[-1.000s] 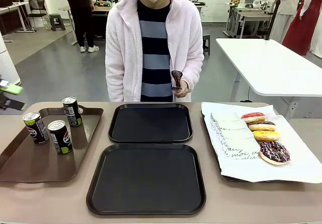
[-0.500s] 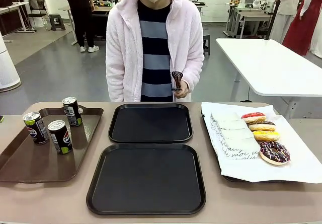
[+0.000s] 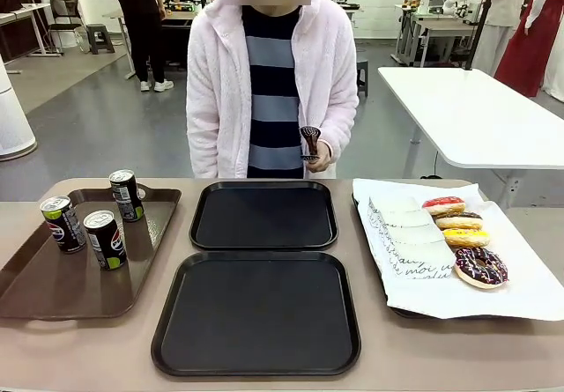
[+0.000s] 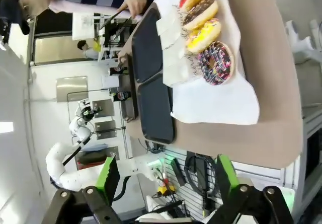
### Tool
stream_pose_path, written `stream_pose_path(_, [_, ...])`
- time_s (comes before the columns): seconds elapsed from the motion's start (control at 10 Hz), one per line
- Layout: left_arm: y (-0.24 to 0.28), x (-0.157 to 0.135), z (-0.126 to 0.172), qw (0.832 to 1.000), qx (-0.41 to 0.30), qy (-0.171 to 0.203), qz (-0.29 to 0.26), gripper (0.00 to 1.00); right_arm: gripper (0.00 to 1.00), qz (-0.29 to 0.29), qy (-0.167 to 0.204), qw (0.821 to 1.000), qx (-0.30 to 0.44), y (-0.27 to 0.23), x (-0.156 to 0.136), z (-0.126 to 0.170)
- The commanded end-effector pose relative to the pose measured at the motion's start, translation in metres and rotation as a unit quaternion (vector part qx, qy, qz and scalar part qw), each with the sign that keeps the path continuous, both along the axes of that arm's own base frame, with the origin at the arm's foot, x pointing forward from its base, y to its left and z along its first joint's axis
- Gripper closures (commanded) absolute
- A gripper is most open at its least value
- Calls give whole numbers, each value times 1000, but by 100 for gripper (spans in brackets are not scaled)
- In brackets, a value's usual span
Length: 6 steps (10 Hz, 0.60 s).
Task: Set up donuts and drinks on trays.
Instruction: Pick up one Pepsi coke and place it on the Flat Tray.
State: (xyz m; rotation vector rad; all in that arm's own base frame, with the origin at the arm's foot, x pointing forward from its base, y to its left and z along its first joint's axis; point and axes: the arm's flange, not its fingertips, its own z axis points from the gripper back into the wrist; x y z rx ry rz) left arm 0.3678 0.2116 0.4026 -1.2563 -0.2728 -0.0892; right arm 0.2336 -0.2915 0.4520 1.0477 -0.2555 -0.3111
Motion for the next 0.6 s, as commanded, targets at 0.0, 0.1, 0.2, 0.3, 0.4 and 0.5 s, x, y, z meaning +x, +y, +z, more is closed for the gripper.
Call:
stream_pose_path(0.0, [-2, 0, -2, 1000, -3, 2, -1, 0, 0, 10, 0, 1000, 12, 4, -1, 1])
stream_pose_path(0.1, [-2, 0, -2, 1000, -3, 2, -1, 0, 0, 10, 0, 1000, 12, 4, -1, 1])
stream_pose_path(0.2, [-2, 0, -2, 1000, -3, 2, -1, 0, 0, 10, 0, 1000, 12, 4, -1, 1])
stream_pose_path(0.3, [-2, 0, -2, 1000, -3, 2, -1, 0, 0, 10, 0, 1000, 12, 4, -1, 1])
stream_pose_path(0.4, [-2, 0, -2, 1000, -3, 2, -1, 0, 0, 10, 0, 1000, 12, 4, -1, 1])
stream_pose_path(0.5, [-2, 0, -2, 1000, -3, 2, -1, 0, 0, 10, 0, 1000, 12, 4, -1, 1])
